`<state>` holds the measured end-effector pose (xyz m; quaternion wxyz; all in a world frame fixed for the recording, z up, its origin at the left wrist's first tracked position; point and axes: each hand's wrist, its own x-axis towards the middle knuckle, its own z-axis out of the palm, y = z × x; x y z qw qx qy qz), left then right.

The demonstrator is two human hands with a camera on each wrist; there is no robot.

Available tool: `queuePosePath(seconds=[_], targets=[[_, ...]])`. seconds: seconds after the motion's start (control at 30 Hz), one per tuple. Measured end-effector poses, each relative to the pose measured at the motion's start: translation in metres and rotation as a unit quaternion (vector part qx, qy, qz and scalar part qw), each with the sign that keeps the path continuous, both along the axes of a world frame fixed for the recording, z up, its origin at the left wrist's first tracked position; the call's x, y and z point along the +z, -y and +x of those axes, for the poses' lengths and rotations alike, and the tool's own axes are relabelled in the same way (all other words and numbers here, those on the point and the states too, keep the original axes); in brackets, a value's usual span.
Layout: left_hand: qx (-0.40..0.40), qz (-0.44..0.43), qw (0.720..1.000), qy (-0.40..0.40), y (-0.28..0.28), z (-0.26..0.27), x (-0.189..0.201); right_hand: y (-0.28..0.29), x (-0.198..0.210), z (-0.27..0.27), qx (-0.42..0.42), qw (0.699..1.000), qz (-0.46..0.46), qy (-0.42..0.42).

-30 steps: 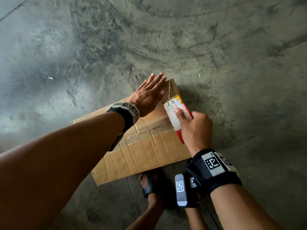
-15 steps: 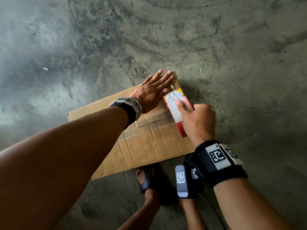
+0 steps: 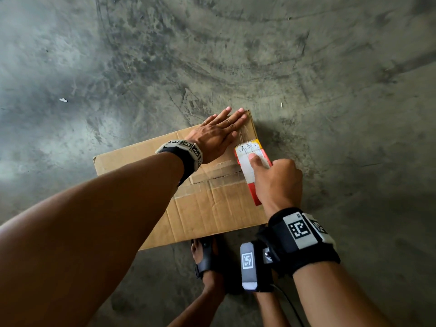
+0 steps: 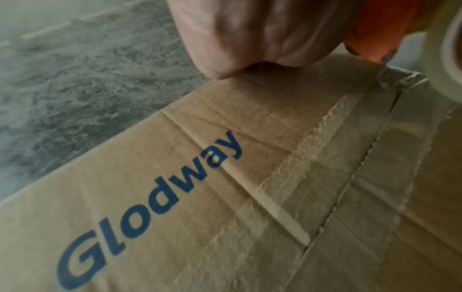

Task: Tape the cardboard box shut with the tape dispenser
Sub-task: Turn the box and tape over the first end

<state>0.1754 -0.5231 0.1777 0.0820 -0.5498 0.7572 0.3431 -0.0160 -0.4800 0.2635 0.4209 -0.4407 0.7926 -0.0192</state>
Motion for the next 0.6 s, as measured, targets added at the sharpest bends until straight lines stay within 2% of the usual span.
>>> queuePosePath(seconds=[0.23,0.6], targets=[[0.003,-0.004,1.0,0.003,-0.001,-0.001,-0.001,-0.039,0.004,-0.026,0.004,0.999,0.032,-0.001],[0.006,-0.02,1.0,0.014,-0.005,-0.005,-0.004,-0.027,0.003,-0.011,-0.024,0.997,0.065,-0.042]])
